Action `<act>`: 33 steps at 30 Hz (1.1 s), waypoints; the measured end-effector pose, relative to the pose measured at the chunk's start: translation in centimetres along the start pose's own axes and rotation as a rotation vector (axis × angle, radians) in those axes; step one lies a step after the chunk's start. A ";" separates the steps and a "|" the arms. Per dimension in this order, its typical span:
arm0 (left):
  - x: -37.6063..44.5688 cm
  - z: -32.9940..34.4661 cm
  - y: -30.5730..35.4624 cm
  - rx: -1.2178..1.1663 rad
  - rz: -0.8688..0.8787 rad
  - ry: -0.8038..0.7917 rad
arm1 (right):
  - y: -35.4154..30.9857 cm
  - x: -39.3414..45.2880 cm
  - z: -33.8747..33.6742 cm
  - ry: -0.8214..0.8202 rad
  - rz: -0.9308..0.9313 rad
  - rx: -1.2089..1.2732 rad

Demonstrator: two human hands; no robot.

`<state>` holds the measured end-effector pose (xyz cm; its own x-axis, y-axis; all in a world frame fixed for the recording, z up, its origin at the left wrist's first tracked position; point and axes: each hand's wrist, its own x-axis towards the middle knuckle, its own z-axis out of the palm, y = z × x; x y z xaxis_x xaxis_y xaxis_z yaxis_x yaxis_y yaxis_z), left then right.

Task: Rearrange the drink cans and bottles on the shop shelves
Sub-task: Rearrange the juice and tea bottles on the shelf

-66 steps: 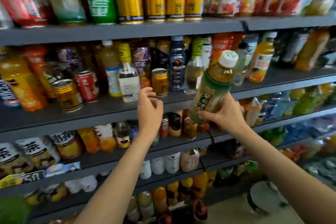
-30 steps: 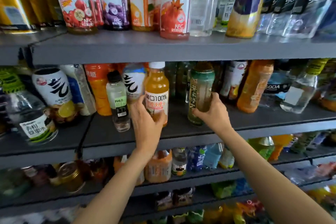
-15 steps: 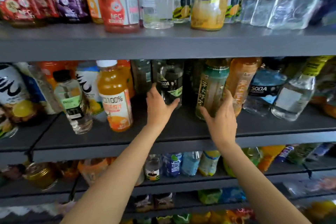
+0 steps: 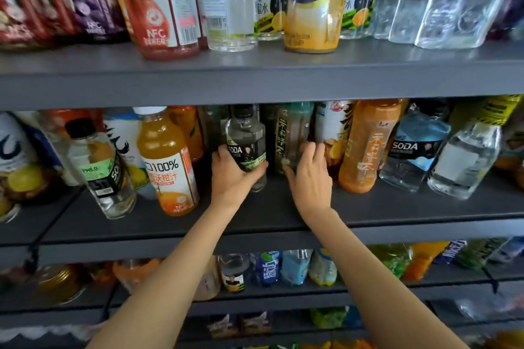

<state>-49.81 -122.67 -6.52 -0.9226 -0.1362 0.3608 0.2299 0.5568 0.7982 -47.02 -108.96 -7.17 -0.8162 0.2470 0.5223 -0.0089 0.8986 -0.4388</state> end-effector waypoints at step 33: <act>-5.0 -10.9 15.2 -0.105 0.877 0.201 | -2.9 -2.0 -24.4 0.289 -0.352 0.814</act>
<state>-38.35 -122.46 9.02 -0.3340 0.1559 0.9296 0.8610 0.4517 0.2336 -31.23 -103.20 10.91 -0.5151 0.1875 0.8364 -0.7200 0.4348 -0.5409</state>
